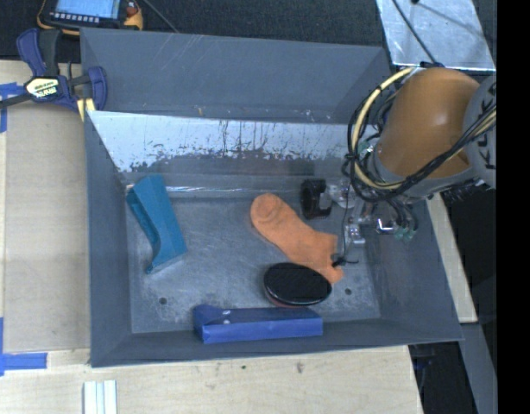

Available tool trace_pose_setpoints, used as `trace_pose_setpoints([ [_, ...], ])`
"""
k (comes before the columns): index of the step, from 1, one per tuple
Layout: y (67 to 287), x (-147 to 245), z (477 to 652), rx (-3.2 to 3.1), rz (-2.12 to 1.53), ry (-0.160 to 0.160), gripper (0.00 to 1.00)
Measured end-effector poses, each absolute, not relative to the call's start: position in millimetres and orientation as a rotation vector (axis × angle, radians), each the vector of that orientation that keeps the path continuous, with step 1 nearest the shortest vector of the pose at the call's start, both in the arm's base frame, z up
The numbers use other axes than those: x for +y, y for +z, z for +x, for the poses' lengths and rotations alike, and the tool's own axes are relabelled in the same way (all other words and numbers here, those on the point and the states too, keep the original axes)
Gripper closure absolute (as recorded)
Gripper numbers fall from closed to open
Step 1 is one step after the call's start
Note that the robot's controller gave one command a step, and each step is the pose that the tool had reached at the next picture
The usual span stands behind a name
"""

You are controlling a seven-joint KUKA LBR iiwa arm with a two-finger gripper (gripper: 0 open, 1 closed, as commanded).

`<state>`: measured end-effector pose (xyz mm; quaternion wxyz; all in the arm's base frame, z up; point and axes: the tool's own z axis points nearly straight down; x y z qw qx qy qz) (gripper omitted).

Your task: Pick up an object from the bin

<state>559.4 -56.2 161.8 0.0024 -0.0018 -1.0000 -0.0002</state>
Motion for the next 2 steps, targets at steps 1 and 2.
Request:
trace_pose_setpoints([
  [1,166.3,-56.1,561.3,-3.145,-0.004,0.001,0.0],
  [2,117.5,-58.5,561.7,-3.149,-0.105,0.001,0.0],
])
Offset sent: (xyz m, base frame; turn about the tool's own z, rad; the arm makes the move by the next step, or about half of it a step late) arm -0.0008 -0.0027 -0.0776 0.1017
